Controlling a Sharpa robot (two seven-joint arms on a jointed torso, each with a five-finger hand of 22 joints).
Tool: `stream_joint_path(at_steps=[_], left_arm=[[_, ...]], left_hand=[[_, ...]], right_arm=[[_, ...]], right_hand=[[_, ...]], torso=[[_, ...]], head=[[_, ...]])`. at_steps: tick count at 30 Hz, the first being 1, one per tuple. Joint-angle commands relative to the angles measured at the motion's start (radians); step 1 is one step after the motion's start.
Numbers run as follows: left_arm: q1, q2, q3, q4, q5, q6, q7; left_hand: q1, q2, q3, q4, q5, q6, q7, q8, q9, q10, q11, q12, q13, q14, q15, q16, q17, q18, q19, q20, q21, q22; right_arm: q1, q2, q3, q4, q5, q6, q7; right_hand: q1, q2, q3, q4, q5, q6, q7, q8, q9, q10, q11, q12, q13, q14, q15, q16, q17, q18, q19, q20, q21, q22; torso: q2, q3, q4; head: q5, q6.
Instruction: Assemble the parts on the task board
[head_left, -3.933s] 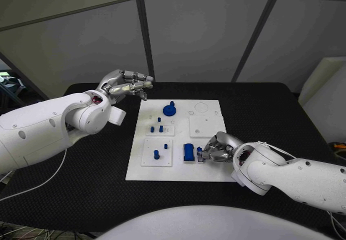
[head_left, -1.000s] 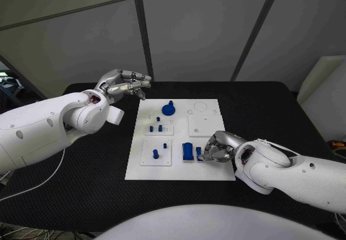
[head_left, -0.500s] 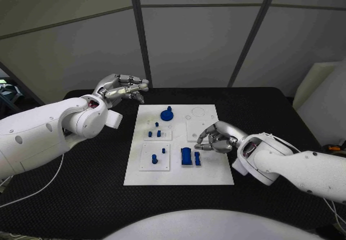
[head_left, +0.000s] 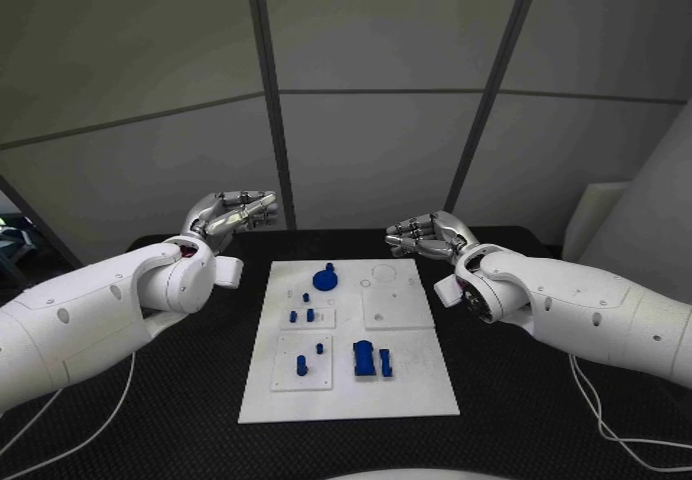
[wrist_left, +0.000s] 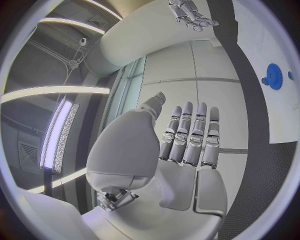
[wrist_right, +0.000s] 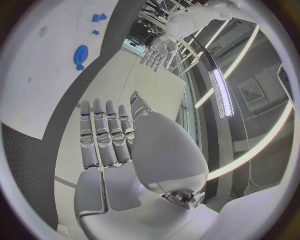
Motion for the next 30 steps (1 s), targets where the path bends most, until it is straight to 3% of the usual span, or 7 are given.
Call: stream_joint_path(at_steps=[1, 8, 9, 14, 18, 29, 30], left_arm=[[-0.006, 0.025, 0.001, -0.046, 0.083, -0.07, 0.065], [-0.015, 0.075, 0.001, -0.121, 0.098, -0.086, 0.074], [-0.015, 0.068, 0.001, -0.108, 0.062, -0.052, 0.035], [-0.019, 0.061, -0.003, -0.079, 0.063, -0.082, 0.044], [-0.026, 0.044, -0.011, -0.013, 0.065, -0.151, 0.063], [-0.058, -0.025, -0.044, 0.259, 0.076, -0.431, 0.141], [-0.06, -0.029, -0.046, 0.276, 0.076, -0.447, 0.146]], left_hand=[[0.002, 0.019, -0.037, 0.006, -0.003, 0.0, -0.015, -0.027, -0.001, -0.035, -0.001, -0.05, -0.001, -0.019, 0.009, -0.069, -0.036, -0.013, -0.046, 0.011, -0.002, -0.072], [0.025, 0.057, -0.119, 0.002, -0.001, 0.017, -0.006, -0.053, -0.002, -0.046, -0.015, -0.104, -0.003, 0.012, 0.009, -0.159, -0.07, -0.013, -0.021, 0.011, 0.002, -0.192], [-0.388, 0.108, -0.149, -0.028, -0.05, -0.266, -0.045, -0.117, -0.066, -0.33, -0.062, -0.165, -0.065, -0.257, -0.041, -0.244, -0.134, -0.058, -0.226, -0.077, -0.061, -0.299], [-0.533, 0.108, -0.235, -0.098, -0.067, -0.362, -0.057, -0.117, -0.066, -0.43, -0.08, -0.165, -0.065, -0.344, -0.06, -0.244, -0.134, -0.059, -0.283, -0.107, -0.061, -0.341], [-0.666, 0.108, -0.235, -0.098, -0.083, -0.451, -0.131, -0.117, -0.066, -0.522, -0.096, -0.165, -0.065, -0.429, -0.076, -0.244, -0.134, -0.059, -0.347, -0.134, -0.061, -0.377], [-0.915, 0.108, -0.235, -0.098, -0.166, -0.62, -0.131, -0.117, -0.066, -0.693, -0.178, -0.165, -0.065, -0.588, -0.161, -0.244, -0.134, -0.059, -0.466, -0.187, -0.061, -0.443], [-0.932, 0.108, -0.235, -0.098, -0.166, -0.631, -0.131, -0.117, -0.066, -0.705, -0.178, -0.165, -0.065, -0.599, -0.161, -0.244, -0.134, -0.059, -0.474, -0.19, -0.061, -0.448]], right_arm=[[0.004, 0.043, 0.005, -0.101, 0.22, 0.084, 0.142], [0.008, 0.097, 0.01, -0.204, 0.259, 0.109, 0.167], [0.005, 0.09, 0.009, -0.194, 0.18, 0.059, 0.105], [0.006, 0.082, 0.004, -0.164, 0.199, 0.031, 0.116], [0.01, 0.062, -0.008, -0.095, 0.242, -0.033, 0.141], [0.024, -0.02, -0.058, 0.191, 0.422, -0.303, 0.248], [0.025, -0.025, -0.061, 0.209, 0.433, -0.32, 0.254]], right_hand=[[-0.024, 0.024, -0.004, -0.022, -0.002, 0.005, -0.007, -0.001, -0.058, 0.014, 0.009, -0.042, -0.093, 0.0, 0.014, -0.071, -0.083, 0.014, 0.014, 0.018, -0.076, -0.07], [-0.052, 0.041, -0.011, -0.073, 0.002, 0.006, -0.01, -0.004, -0.134, 0.021, 0.021, -0.068, -0.183, 0.009, 0.017, -0.087, -0.184, 0.014, 0.051, 0.025, -0.152, -0.152], [-0.478, 0.017, -0.02, -0.102, -0.037, -0.288, -0.059, -0.066, -0.17, -0.304, -0.028, -0.133, -0.26, -0.308, -0.025, -0.15, -0.212, -0.052, -0.22, -0.054, -0.175, -0.223], [-0.631, 0.017, -0.02, -0.189, -0.047, -0.382, -0.078, -0.066, -0.192, -0.411, -0.042, -0.133, -0.26, -0.404, -0.038, -0.15, -0.234, -0.052, -0.299, -0.081, -0.247, -0.257], [-0.774, 0.017, -0.02, -0.189, -0.122, -0.477, -0.095, -0.066, -0.206, -0.517, -0.058, -0.133, -0.26, -0.507, -0.119, -0.15, -0.306, -0.069, -0.386, -0.106, -0.247, -0.282], [-1.032, 0.017, -0.02, -0.189, -0.122, -0.65, -0.182, -0.066, -0.277, -0.71, -0.137, -0.133, -0.26, -0.692, -0.119, -0.15, -0.306, -0.096, -0.543, -0.154, -0.247, -0.328], [-1.049, 0.017, -0.02, -0.189, -0.122, -0.661, -0.182, -0.066, -0.277, -0.723, -0.137, -0.133, -0.26, -0.704, -0.119, -0.15, -0.306, -0.171, -0.554, -0.157, -0.247, -0.331]], torso=[[-0.026, -0.0011, -0.0025], [-0.031, 0.0032, 0.0039], [-0.026, 0.0012, 0.0005], [-0.011, 0.0073, -0.0045], [0.021, 0.0206, -0.0153], [0.045, 0.0305, -0.0233], [0.045, 0.0305, -0.0233]], head=[[0.002, 0.03], [0.015, 0.054], [0.009, 0.048], [0.022, 0.062], [0.049, 0.091], [0.069, 0.112], [0.069, 0.112]])
